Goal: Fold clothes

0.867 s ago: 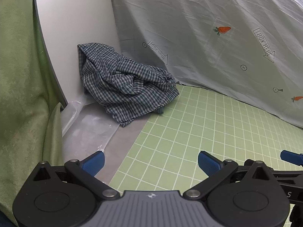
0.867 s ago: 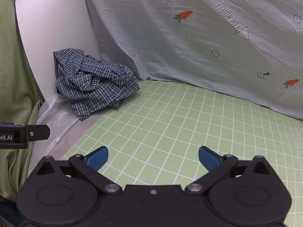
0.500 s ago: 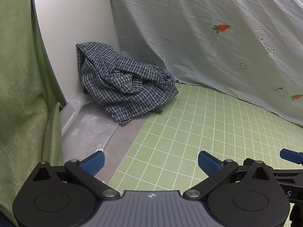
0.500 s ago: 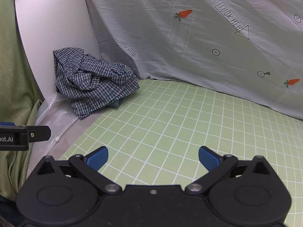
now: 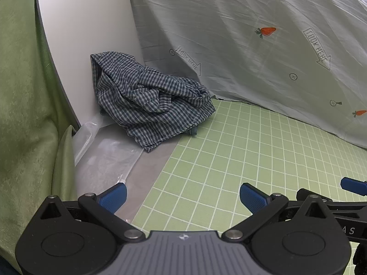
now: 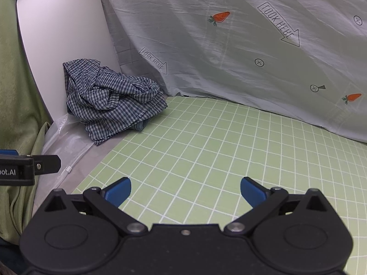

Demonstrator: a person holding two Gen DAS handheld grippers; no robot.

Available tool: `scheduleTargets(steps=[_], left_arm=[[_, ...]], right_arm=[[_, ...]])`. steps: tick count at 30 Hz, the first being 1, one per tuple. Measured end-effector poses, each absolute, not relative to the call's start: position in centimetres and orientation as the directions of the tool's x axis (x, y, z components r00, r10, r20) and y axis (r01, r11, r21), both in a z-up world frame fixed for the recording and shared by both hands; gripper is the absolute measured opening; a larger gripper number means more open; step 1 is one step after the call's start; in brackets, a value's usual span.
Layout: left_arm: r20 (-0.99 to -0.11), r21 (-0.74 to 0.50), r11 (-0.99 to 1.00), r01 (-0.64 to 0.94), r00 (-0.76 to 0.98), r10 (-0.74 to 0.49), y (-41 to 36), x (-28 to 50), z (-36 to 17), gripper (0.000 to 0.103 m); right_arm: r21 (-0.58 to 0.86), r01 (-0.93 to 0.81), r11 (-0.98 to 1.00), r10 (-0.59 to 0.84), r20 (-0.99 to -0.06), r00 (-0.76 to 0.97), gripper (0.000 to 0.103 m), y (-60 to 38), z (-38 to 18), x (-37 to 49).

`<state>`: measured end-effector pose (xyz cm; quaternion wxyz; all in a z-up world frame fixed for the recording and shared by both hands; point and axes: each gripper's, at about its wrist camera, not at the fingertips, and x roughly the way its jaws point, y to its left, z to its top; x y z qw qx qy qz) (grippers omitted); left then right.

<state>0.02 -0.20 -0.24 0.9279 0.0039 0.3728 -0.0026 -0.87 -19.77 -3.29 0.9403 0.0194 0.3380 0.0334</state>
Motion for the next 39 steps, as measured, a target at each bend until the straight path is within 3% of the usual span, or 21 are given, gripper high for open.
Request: scheduleTargets(steps=[39], left_arm=[[-0.704,0.034,0.999,0.019,0.71,0.01,-0.88,0.8,-0.42,0.103]], right_arm=[[0.042,-0.061,0.997,0.073,-0.632,0.771,0.103,-19.71,-2.8,-0.76]])
